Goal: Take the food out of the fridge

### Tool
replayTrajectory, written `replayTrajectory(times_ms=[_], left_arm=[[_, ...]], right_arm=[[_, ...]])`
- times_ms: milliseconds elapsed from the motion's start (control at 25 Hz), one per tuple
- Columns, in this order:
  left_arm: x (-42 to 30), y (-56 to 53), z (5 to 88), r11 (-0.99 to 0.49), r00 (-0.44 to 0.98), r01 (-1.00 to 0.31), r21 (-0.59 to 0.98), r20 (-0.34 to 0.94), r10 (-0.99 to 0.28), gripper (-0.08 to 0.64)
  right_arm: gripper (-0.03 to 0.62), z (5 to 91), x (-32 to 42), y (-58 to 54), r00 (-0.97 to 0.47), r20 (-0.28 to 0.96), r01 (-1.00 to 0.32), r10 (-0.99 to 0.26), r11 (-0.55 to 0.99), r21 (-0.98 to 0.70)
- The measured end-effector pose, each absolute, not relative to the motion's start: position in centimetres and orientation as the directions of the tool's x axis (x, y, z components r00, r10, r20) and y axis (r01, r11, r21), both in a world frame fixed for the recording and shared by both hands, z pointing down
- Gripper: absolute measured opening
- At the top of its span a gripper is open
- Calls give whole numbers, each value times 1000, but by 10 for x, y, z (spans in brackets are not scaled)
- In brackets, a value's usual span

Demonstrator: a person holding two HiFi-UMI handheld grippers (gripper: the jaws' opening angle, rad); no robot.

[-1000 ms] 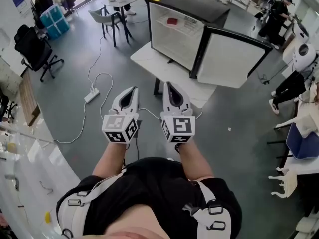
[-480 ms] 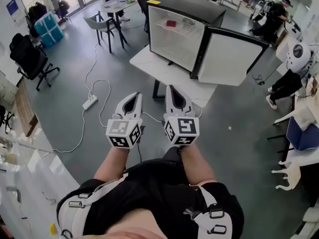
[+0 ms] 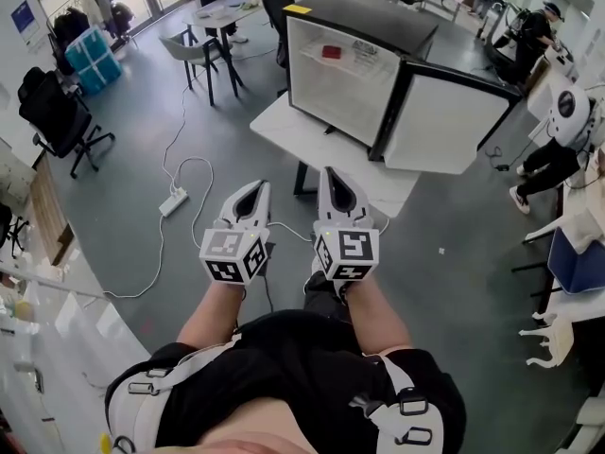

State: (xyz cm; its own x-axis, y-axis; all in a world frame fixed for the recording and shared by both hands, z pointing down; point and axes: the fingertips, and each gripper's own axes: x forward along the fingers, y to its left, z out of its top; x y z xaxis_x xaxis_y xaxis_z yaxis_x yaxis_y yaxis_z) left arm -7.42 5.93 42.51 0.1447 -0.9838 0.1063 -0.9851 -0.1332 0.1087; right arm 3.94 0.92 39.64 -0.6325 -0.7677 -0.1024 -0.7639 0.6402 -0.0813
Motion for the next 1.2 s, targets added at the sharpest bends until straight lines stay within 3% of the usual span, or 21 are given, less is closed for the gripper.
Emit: replayTrajectory(times_ms=[800,1200], left_arm=[[-112,-173,413,-118,123,-991,61,85,-989,3],[-114,-241,422,-123,121,-992,-5,137,-983,3]], right_arm=[[8,389,6,-217,-626,-156,-768,-764,639,-48],[8,397,-4,-290,-640,-130,-755,-757,651,-77]])
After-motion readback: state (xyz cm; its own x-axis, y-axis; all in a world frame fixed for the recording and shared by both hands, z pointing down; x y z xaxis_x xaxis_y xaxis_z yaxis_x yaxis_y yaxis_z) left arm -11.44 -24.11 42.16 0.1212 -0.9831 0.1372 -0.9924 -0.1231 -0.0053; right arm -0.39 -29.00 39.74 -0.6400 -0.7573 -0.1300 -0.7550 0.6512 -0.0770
